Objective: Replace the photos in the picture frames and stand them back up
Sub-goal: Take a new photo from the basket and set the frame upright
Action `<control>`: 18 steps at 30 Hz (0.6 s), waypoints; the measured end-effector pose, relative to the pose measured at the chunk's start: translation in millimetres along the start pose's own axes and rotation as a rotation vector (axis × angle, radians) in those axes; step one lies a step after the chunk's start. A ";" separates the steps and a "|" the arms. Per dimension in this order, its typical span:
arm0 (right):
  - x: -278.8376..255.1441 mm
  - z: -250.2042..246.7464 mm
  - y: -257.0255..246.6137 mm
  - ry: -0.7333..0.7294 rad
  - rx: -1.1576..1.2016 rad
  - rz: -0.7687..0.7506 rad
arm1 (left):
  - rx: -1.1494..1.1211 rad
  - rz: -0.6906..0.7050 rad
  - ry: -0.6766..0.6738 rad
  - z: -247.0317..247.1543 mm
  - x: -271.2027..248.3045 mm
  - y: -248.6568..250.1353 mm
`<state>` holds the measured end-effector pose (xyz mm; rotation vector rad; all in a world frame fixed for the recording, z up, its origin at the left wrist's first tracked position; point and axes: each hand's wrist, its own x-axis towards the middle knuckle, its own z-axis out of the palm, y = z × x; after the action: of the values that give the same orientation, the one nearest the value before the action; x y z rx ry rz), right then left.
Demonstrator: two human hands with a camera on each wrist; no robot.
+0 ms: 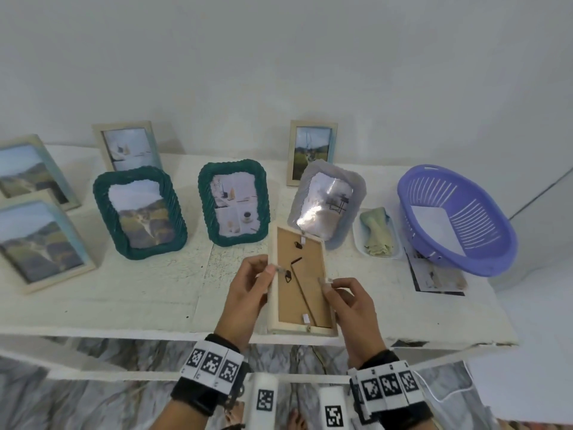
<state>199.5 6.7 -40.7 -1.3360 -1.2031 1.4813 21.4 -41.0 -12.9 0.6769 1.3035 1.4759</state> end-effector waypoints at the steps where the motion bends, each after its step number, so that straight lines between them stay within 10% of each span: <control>1: 2.3 -3.3 0.6 0.030 -0.066 -0.031 | 0.053 0.013 0.021 -4.5 3.0 -5.0; 10: 23.9 -7.4 20.9 0.048 -0.686 -0.163 | 0.819 0.141 0.169 -28.9 17.8 -58.4; 18: 27.1 -4.3 25.9 -0.127 -0.943 -0.323 | 0.951 0.271 0.200 -25.2 15.0 -70.0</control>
<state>201.2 27.2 -72.3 -1.5094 -2.2320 0.7630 16.1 -43.3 -88.6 1.3752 2.1539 1.0769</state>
